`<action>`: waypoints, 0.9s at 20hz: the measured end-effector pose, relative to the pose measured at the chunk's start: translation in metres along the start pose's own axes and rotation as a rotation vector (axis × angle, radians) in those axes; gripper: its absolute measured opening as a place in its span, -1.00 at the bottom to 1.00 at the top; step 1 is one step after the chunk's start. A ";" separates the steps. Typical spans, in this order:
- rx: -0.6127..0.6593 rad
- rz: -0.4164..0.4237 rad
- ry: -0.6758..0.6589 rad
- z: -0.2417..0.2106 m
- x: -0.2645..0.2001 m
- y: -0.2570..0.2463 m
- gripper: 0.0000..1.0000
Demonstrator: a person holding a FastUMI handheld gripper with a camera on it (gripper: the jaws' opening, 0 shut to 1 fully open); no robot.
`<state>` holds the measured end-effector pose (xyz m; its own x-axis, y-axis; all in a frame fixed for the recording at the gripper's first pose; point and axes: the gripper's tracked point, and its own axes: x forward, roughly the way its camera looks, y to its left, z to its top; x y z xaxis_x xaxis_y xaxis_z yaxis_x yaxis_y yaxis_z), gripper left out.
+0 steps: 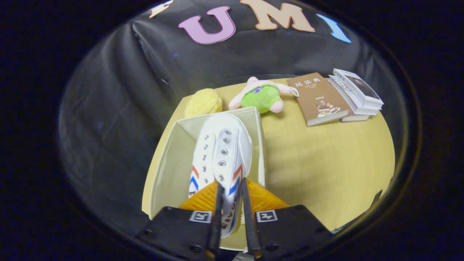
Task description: Open the storage box then place both shoes into the box .Put the left shoe in first, then the right shoe, with the right side of both shoes facing outward in a uniform manner.
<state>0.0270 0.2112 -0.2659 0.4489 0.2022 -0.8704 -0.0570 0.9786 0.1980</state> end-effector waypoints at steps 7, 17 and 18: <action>-0.161 0.006 -0.200 0.043 -0.042 0.005 0.59; -0.249 -0.059 -0.584 0.095 -0.158 -0.054 1.00; -0.250 -0.070 -0.607 0.096 -0.166 -0.066 1.00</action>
<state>0.0419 0.1093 -0.0907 0.8781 0.1511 -0.4539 -0.1818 0.9830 -0.0244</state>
